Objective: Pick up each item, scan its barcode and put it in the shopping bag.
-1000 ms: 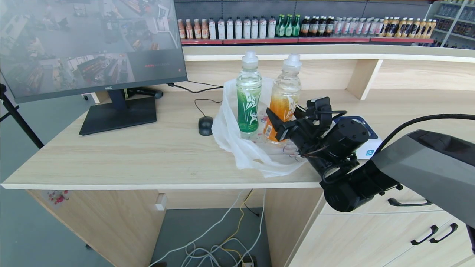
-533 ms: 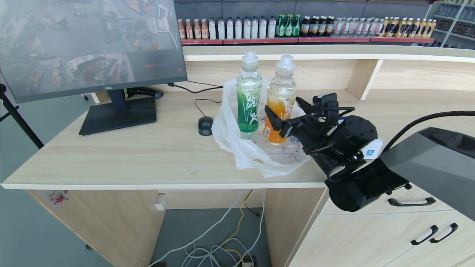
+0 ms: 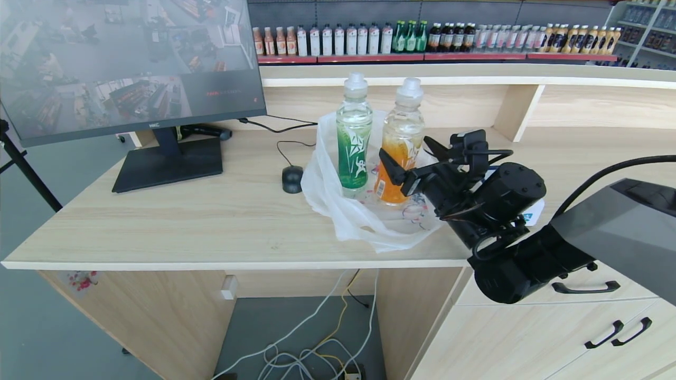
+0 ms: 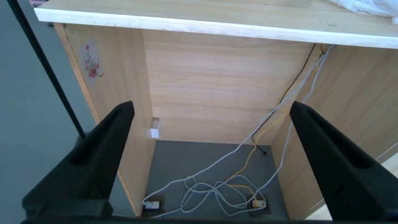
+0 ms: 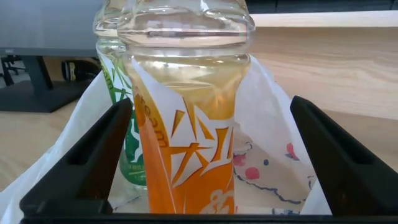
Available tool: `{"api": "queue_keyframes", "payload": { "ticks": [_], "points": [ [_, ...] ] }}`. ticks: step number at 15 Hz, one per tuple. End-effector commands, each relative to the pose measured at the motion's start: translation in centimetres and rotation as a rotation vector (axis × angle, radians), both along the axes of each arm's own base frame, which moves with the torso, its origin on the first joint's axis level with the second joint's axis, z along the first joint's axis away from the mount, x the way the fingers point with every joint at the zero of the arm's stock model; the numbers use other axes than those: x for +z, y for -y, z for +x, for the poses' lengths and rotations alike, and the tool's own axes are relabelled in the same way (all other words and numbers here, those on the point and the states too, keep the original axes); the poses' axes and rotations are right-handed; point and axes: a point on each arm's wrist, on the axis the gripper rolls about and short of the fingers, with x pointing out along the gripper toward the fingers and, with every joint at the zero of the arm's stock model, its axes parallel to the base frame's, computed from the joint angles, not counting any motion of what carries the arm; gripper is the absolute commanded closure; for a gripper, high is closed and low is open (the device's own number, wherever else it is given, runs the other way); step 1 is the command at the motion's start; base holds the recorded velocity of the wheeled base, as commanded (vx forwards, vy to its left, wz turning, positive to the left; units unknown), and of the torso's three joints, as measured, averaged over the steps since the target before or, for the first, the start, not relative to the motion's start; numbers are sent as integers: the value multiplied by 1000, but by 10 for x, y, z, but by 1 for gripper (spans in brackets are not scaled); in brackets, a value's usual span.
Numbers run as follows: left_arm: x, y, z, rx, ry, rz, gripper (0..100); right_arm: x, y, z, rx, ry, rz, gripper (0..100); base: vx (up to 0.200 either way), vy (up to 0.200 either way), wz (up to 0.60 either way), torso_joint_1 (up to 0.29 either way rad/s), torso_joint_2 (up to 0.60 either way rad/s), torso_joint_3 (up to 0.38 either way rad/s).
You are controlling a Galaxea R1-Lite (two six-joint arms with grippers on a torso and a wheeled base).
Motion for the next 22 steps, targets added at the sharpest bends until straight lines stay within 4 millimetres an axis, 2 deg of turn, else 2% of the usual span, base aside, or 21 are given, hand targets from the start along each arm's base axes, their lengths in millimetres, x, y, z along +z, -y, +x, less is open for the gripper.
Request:
{"api": "queue_keyframes", "payload": {
  "ticks": [1, 9, 15, 19, 22],
  "points": [
    [0, 0, 0, 1, 1, 0, 0, 12, 4, -9, 1, 20, 7, 0, 0, 0, 0, 0, 0, 0],
    [0, 0, 0, 0, 1, 0, 0, 57, 27, -52, -7, 87, 37, 0, 0, 0, 0, 0, 0, 0],
    [0, 0, 0, 1, 1, 0, 0, 67, 38, -77, -8, 92, 39, 0, 0, 0, 0, 0, 0, 0],
    [0, 0, 0, 0, 1, 0, 0, 84, 59, -123, -6, 123, 52, 0, 0, 0, 0, 0, 0, 0],
    [0, 0, 0, 0, 1, 0, 0, 88, 86, -182, -4, 142, 59, 0, 0, 0, 0, 0, 0, 0]
  ]
}}
